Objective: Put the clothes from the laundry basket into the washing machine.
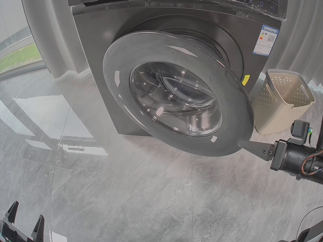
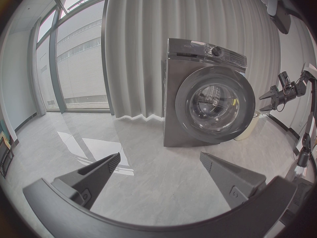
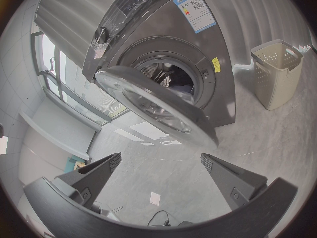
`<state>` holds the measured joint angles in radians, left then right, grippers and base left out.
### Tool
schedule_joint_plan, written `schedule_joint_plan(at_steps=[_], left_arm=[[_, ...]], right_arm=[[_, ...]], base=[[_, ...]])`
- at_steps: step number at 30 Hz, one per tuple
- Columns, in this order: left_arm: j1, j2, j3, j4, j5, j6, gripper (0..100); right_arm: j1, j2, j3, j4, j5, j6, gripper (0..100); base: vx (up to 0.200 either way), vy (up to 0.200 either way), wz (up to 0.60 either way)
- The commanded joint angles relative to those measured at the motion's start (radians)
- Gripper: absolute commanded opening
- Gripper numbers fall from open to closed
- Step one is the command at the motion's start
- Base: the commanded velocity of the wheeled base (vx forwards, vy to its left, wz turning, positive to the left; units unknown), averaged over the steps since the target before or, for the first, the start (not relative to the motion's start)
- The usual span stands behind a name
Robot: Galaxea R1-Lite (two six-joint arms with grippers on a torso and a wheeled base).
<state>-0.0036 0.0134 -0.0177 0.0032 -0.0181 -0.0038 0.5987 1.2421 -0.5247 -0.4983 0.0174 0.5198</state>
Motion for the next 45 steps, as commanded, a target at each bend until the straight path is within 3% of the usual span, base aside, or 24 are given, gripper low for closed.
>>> schedule_joint_plan(at_steps=[1, 9, 16, 21, 26, 33, 39, 45], left_arm=[[0.001, -0.013, 0.018, 0.000, 0.000, -0.001, 100], [0.001, -0.013, 0.018, 0.000, 0.000, -0.001, 100], [0.001, -0.013, 0.018, 0.000, 0.000, -0.001, 100], [0.001, -0.013, 0.018, 0.000, 0.000, -0.001, 100], [0.001, -0.013, 0.018, 0.000, 0.000, -0.002, 100], [0.001, -0.013, 0.018, 0.000, 0.000, -0.001, 100], [0.001, -0.013, 0.018, 0.000, 0.000, -0.002, 100], [0.001, -0.013, 0.018, 0.000, 0.000, -0.002, 100]], right_arm=[[0.024, 0.046, -0.029, -0.008, 0.001, 0.002, 100], [0.015, 0.115, -0.052, -0.082, -0.010, 0.000, 100], [-0.172, 0.111, -0.055, -0.121, -0.002, -0.014, 100], [-0.166, 0.083, -0.005, -0.118, -0.001, -0.020, 100], [-0.094, 0.066, 0.061, -0.124, -0.001, -0.072, 100], [-0.068, 0.039, 0.052, -0.129, 0.002, -0.072, 100], [-0.053, 0.037, 0.051, -0.129, 0.004, -0.072, 100], [-0.039, 0.039, 0.054, -0.129, 0.004, -0.069, 100]], base=[[0.200, 0.000, 0.00], [0.125, 0.000, 0.00], [0.000, 0.000, 0.00], [0.000, 0.000, 0.00], [0.000, 0.000, 0.00], [0.171, 0.000, 0.00], [0.000, 0.000, 0.00], [0.000, -0.200, 0.00]])
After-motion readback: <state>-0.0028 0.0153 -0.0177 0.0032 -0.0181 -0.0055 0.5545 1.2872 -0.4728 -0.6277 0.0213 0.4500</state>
